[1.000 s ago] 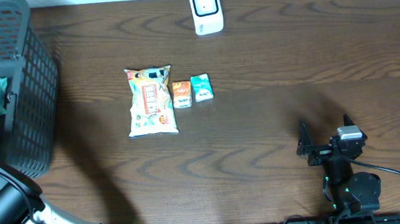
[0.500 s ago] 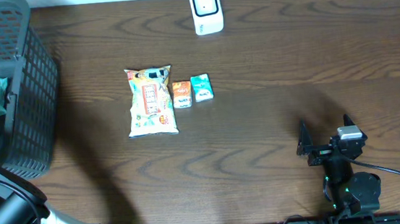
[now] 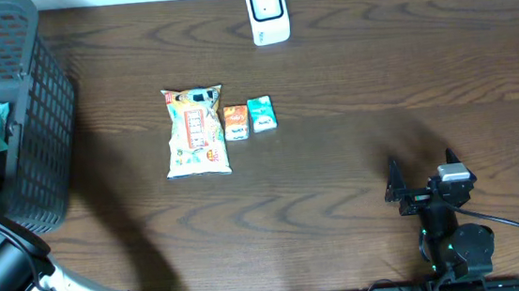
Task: Scan the item barcode
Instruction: 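Reach the left gripper into the basket and grasp the green Zam-Buk tin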
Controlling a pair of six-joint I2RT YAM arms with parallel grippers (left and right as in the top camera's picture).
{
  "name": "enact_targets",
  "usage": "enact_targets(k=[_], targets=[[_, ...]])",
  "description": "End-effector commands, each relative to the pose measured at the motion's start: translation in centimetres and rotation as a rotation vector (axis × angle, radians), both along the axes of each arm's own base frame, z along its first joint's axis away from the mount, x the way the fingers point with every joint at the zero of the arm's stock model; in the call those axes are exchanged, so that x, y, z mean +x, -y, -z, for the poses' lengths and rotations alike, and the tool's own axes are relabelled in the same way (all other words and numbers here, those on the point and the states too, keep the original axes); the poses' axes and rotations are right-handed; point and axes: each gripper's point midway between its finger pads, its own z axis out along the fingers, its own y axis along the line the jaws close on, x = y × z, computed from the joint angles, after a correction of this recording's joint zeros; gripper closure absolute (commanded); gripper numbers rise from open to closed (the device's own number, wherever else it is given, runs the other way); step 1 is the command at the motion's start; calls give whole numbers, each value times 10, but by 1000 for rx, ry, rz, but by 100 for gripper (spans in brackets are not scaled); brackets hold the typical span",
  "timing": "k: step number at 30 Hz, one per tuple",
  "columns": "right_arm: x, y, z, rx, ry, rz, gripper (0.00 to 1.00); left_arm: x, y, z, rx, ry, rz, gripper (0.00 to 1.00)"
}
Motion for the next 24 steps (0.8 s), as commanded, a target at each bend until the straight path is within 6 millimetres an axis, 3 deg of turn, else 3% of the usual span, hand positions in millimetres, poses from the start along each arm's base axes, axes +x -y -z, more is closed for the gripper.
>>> enact_targets(k=[1, 6, 14, 19, 24], targets=[[0, -2, 0, 11, 0, -8, 1, -17, 3, 24, -54, -55, -16, 11], [0, -2, 0, 11, -1, -8, 1, -11, 8, 30, -94, -18, -5, 11], [0, -2, 0, 11, 0, -8, 1, 50, 63, 25, -369, 307, 248, 18], [0, -2, 0, 11, 0, -8, 1, 60, 85, 22, -429, 333, 333, 19], [0, -2, 0, 11, 0, -8, 1, 73, 89, 18, -409, 343, 364, 19]])
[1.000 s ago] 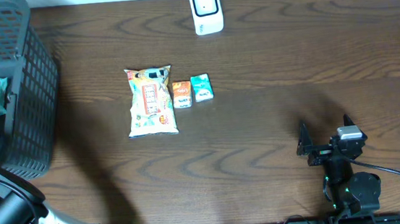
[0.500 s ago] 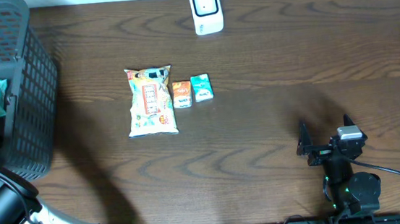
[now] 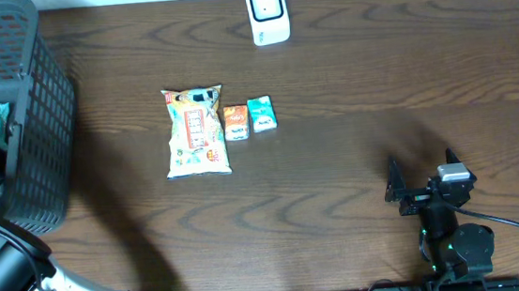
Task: Scan the item barcode
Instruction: 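Reach the left gripper into the basket and grasp the green Zam-Buk tin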
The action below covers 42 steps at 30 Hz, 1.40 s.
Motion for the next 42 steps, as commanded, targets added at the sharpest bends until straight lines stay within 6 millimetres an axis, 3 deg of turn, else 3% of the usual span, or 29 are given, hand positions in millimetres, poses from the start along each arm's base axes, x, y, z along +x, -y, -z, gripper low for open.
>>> enact_targets(k=[1, 7, 14, 18, 27, 34, 42], targets=[[0, -2, 0, 11, 0, -8, 1, 12, 34, 27, -140, 20, 49, 19], [0, -2, 0, 11, 0, -8, 1, 20, 11, 11, -66, 59, -78, 18], [0, -2, 0, 11, 0, -8, 1, 27, -2, -24, 93, 119, 48, 18], [0, -2, 0, 11, 0, -8, 1, 26, -16, -36, 164, 118, 8, 18], [0, -2, 0, 11, -1, -8, 1, -7, -45, -25, 300, -63, -109, 18], [0, -2, 0, 11, 0, -8, 1, -9, -43, 3, 256, -107, -101, 18], [0, -2, 0, 11, 0, -8, 1, -6, -46, 19, 250, -113, -100, 17]])
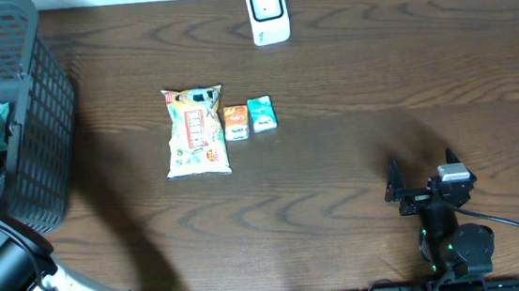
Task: Scan the item barcode
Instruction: 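Reach the left gripper into the basket and grasp the green Zam-Buk tin, then lift the Zam-Buk tin to the scanner and turn it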
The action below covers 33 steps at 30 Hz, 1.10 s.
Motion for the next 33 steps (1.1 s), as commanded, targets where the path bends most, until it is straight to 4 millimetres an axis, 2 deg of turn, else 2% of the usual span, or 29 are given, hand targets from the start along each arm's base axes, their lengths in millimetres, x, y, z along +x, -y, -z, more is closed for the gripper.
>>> enact_targets(k=[1, 7, 15, 17, 21, 25, 30, 33], targets=[[0, -2, 0, 11, 0, -8, 1, -6, 4, 21, -30, -36, -10, 18], [0, -2, 0, 11, 0, -8, 1, -8, 8, 40, -63, -62, -9, 19], [0, -2, 0, 11, 0, -8, 1, -1, 16, 47, -114, -29, 15, 39], [0, -2, 0, 11, 0, -8, 1, -2, 17, 47, -115, -35, 13, 48], [0, -2, 0, 11, 0, -8, 1, -5, 18, 40, -115, -38, 11, 49], [0, -2, 0, 11, 0, -8, 1, -6, 20, 11, -89, -13, 12, 49], [0, -2, 0, 11, 0, -8, 1, -1, 22, -65, -20, 135, -43, 48], [0, -2, 0, 11, 0, -8, 1, 11, 33, -121, -9, 309, -54, 48]])
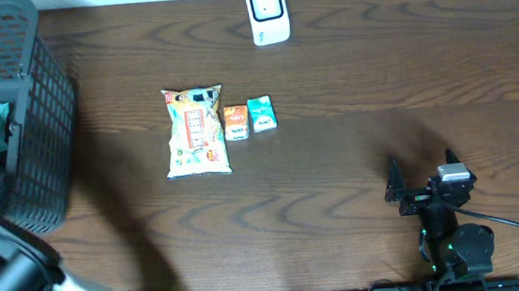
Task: Scan the item barcode
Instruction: 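Lift the Zam-Buk tin to the scanner and turn it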
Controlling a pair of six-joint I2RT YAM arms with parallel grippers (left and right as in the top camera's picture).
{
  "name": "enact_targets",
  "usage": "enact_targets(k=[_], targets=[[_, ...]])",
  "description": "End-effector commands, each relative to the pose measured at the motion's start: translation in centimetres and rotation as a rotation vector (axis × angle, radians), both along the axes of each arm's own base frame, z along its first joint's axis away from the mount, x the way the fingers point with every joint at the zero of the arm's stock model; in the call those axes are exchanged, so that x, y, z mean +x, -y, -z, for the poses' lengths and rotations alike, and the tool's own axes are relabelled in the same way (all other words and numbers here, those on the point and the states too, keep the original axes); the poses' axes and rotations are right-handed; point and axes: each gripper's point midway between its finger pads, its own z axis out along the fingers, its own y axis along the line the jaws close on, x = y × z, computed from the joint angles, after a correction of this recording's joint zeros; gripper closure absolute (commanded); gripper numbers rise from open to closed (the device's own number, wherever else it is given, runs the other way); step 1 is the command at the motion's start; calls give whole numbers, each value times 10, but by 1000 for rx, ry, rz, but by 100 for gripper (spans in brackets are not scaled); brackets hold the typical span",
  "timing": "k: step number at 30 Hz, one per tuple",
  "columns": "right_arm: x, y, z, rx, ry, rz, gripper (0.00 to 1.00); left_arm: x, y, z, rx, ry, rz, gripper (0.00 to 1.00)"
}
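The white barcode scanner (267, 13) stands at the table's far edge. A snack bag (195, 132), a small orange box (236, 122) and a small teal box (261, 114) lie in a row at mid-table. A teal packet rests inside the black mesh basket (44, 108) on the left. My left gripper is a dark, blurred shape low in the basket, just below the packet; its jaws cannot be made out. My right gripper (391, 181) rests near the front right, fingers apart and holding nothing.
The left arm (17, 280) rises from the front left corner into the basket. The right arm's base and cable (456, 241) sit at the front edge. The basket's tall wall stands between my left gripper and the items.
The left arm has shifted slightly at the basket and now looks blurred. The teal packet sits about where it was. The right arm and the table items have not moved.
The teal packet lay in the basket with my left gripper beside it at every moment. The gripper has shifted a little lower in the basket each time, while the packet has barely moved. The right arm has stayed parked and the row of items untouched.
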Motion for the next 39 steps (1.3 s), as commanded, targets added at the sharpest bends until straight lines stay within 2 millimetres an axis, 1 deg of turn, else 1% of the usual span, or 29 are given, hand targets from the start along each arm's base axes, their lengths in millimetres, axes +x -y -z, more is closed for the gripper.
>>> enact_targets(k=[1, 2, 4, 5, 6, 7, 9, 10, 11, 13, 15, 16, 19, 20, 21, 22, 24, 25, 26, 29, 30, 33, 35, 38, 39], targets=[[0, -2, 0, 11, -1, -8, 1, 20, 14, -104, 52, 293, -29, 48], [0, -2, 0, 11, 0, -8, 1, 24, 20, -122, 55, 351, -24, 48], [0, -2, 0, 11, -1, -8, 1, 32, 36, -167, 51, 492, -14, 48], [0, -2, 0, 11, 0, -8, 1, 35, 43, -183, 44, 547, -9, 48], [0, -2, 0, 11, 0, -8, 1, 38, 54, -203, 32, 613, -1, 48], [0, -2, 0, 11, 0, -8, 1, 41, 63, -218, 18, 663, 10, 48], [0, -2, 0, 11, 0, -8, 1, 51, 93, -249, -26, 765, 65, 48], [0, -2, 0, 11, 0, -8, 1, 55, 108, -260, -44, 798, 103, 48], [0, -2, 0, 11, 0, -8, 1, 62, 128, -271, -68, 831, 155, 48], [0, -2, 0, 11, 0, -8, 1, 73, 168, -285, -107, 869, 272, 48], [0, -2, 0, 11, 0, -8, 1, 85, 213, -290, -161, 876, 385, 48], [0, -2, 0, 11, 0, -8, 1, 90, 238, -288, -192, 865, 438, 48], [0, -2, 0, 11, 0, -8, 1, 100, 310, -273, -264, 800, 611, 47], [0, -2, 0, 11, 0, -8, 1, 100, 337, -265, -280, 766, 686, 48], [0, -2, 0, 11, 0, -8, 1, 100, 357, -257, -290, 734, 745, 47], [0, -2, 0, 11, 0, -8, 1, 99, 382, -243, -297, 681, 803, 47], [0, -2, 0, 11, 0, -8, 1, 96, 409, -220, -291, 590, 849, 47], [0, -2, 0, 11, 0, -8, 1, 95, 424, -203, -274, 524, 870, 47], [0, -2, 0, 11, 0, -8, 1, 93, 432, -193, -264, 483, 880, 47], [0, -2, 0, 11, 0, -8, 1, 85, 458, -146, -214, 304, 902, 47], [0, -2, 0, 11, 0, -8, 1, 82, 465, -134, -207, 256, 912, 47], [0, -2, 0, 11, 0, -8, 1, 64, 490, -87, -224, 75, 962, 47], [0, -2, 0, 11, 0, -8, 1, 52, 505, -60, -240, -27, 993, 47], [0, -2, 0, 11, 0, -8, 1, 35, 522, -17, -258, -182, 1029, 47], [0, -2, 0, 11, 0, -8, 1, 31, 526, -6, -261, -217, 1035, 47]])
